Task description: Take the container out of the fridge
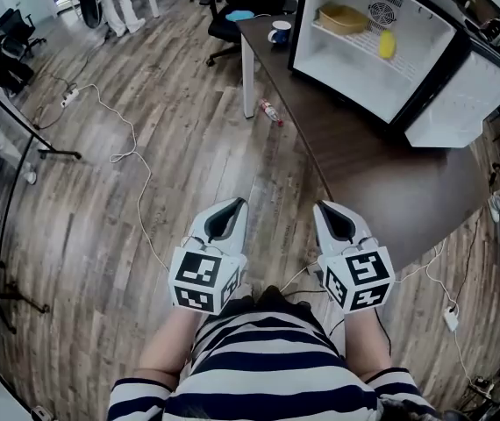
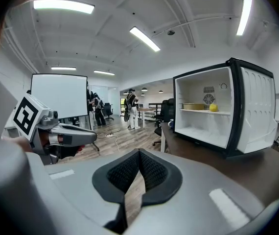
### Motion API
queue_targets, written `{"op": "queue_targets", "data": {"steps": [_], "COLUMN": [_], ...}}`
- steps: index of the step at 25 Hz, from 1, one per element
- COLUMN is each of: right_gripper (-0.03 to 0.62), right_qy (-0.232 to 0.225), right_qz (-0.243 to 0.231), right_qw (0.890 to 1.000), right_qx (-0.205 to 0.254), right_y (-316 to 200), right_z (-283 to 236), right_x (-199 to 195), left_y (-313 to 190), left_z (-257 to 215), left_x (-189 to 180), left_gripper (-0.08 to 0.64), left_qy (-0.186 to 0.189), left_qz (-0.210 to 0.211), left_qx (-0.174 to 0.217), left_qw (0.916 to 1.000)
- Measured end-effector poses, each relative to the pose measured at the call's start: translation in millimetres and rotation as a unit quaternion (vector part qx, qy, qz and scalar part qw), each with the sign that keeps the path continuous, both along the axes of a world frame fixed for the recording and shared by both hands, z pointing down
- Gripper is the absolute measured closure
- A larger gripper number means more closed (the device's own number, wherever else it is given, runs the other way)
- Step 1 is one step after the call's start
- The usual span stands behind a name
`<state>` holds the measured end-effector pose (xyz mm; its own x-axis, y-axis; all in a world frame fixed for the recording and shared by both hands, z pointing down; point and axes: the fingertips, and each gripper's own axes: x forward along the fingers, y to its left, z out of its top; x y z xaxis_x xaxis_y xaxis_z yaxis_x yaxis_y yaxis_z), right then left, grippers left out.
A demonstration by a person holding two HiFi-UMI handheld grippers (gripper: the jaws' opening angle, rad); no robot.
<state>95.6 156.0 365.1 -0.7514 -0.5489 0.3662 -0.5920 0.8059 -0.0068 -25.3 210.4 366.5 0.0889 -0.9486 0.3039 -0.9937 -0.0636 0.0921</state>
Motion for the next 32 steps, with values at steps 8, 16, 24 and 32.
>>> {"op": "queue_targets", "data": {"steps": [8,16,24,32], "right_gripper": [0.598,0.598,0.598,0.598], "right_qy": [0.011,0.017,0.017,0.002], "right_qz": [0.014,0.02,0.018,0.018], "right_qw": [1.0,1.0,1.0,1.0], "right_qx": [-0.005,0.011,0.014,0.021], "right_y": [-24,-44,-97,-152], "right_z": [3,-5,-2,-10], "right_x": [-43,-60,-73,-77], "left_y": [-29,-51,-99,-150], "left_z": [1,2,2,-2], "left_x": [-45,-60,-72,-85], "left_gripper": [0.56,0.56,0.56,0.56], "left_qy": [-0.01,-0.011,-0.014,-0.02], "left_qz": [0.021,0.037,0.028,0.011], "left_qx": [-0.007,-0.004,-0.004,-0.005], "left_qw": [0.9997,0.9992,0.9995,0.9997]}}
